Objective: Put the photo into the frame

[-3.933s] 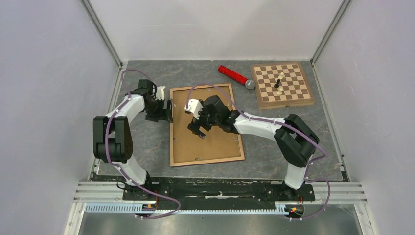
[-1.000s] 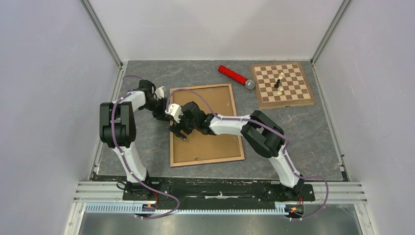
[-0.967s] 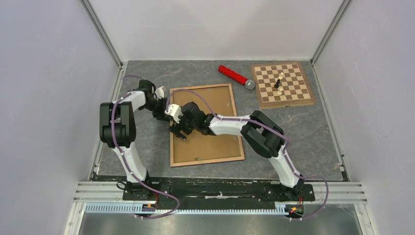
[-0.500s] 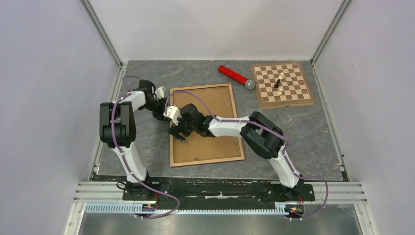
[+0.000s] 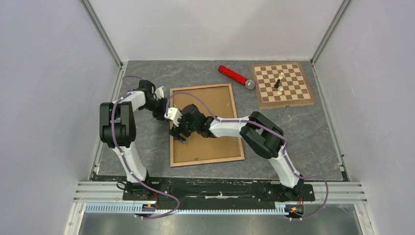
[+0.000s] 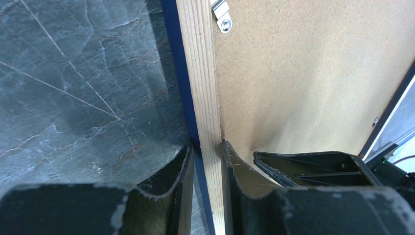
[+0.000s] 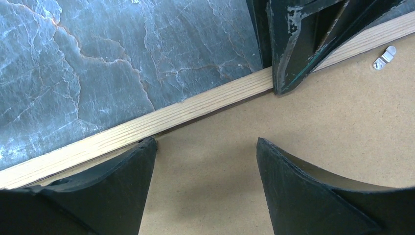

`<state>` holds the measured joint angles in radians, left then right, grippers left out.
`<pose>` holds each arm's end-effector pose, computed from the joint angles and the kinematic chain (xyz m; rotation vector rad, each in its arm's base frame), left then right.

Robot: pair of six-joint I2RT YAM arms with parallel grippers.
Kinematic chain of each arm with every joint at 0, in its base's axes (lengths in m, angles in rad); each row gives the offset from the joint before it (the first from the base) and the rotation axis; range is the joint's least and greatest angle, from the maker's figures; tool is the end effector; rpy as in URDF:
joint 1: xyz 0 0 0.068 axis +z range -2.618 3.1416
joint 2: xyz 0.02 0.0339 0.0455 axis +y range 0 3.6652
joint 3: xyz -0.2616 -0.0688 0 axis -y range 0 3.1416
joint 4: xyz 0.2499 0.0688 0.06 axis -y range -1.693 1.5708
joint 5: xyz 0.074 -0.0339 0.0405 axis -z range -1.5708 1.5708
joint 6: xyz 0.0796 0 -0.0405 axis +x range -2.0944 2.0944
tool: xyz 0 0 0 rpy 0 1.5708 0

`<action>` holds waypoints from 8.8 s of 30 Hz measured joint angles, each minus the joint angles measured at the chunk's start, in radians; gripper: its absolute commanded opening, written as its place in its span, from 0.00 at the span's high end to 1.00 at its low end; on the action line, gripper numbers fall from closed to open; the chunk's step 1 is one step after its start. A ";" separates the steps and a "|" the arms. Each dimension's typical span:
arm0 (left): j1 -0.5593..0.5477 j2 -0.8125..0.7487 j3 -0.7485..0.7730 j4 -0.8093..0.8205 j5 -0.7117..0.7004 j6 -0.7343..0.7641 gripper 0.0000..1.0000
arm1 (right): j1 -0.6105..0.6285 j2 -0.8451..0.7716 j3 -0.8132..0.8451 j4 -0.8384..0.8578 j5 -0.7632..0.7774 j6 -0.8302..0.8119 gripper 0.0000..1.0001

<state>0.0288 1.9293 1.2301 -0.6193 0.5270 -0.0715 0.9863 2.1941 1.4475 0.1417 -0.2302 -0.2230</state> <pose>0.3783 -0.0292 0.1053 -0.0448 2.8067 -0.7642 0.2726 0.4449 0.1141 -1.3825 1.7623 0.6765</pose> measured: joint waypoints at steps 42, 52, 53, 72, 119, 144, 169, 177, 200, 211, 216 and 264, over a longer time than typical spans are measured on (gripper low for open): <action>0.000 0.002 0.000 -0.012 0.006 0.000 0.98 | -0.196 -0.470 -0.253 -0.380 -0.050 -0.156 0.14; 0.000 0.002 0.000 -0.012 0.005 0.000 0.98 | -0.317 -0.625 -0.523 -0.509 0.055 -0.220 0.13; 0.000 0.002 0.000 -0.012 0.005 0.000 0.98 | -0.328 -0.634 -0.531 -0.508 0.061 -0.216 0.13; 0.000 0.002 0.000 -0.012 0.005 0.000 0.98 | -0.412 -0.661 -0.611 -0.446 0.070 -0.120 0.14; 0.000 0.001 0.000 -0.011 0.004 0.000 0.98 | -0.417 -0.617 -0.592 -0.459 0.042 -0.206 0.48; 0.000 0.001 0.000 -0.013 0.003 0.001 0.98 | -0.413 -0.588 -0.545 -0.521 0.013 -0.276 0.70; 0.000 0.001 0.001 -0.015 0.002 0.001 0.98 | -0.391 -0.588 -0.443 -0.520 -0.002 -0.326 0.34; 0.000 0.001 0.001 -0.015 0.002 0.001 0.98 | -0.435 -0.533 -0.291 -0.463 0.106 -0.163 0.33; 0.000 0.001 0.001 -0.016 0.003 0.000 0.98 | -0.577 -0.137 -0.005 -0.401 0.074 0.159 0.35; 0.000 0.001 0.002 -0.016 0.003 0.000 0.98 | -0.579 -0.105 0.008 -0.389 0.072 0.190 0.43; 0.000 0.001 0.002 -0.016 0.003 0.001 0.98 | -0.582 -0.100 0.009 -0.385 0.073 0.194 0.46; 0.000 0.001 0.002 -0.011 0.002 0.001 0.98 | -0.590 -0.105 0.001 -0.350 0.070 -0.011 0.73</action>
<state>0.0288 1.9305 1.2316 -0.6300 0.5289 -0.0708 0.3962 2.0892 1.4487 -0.2081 -0.1600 -0.2344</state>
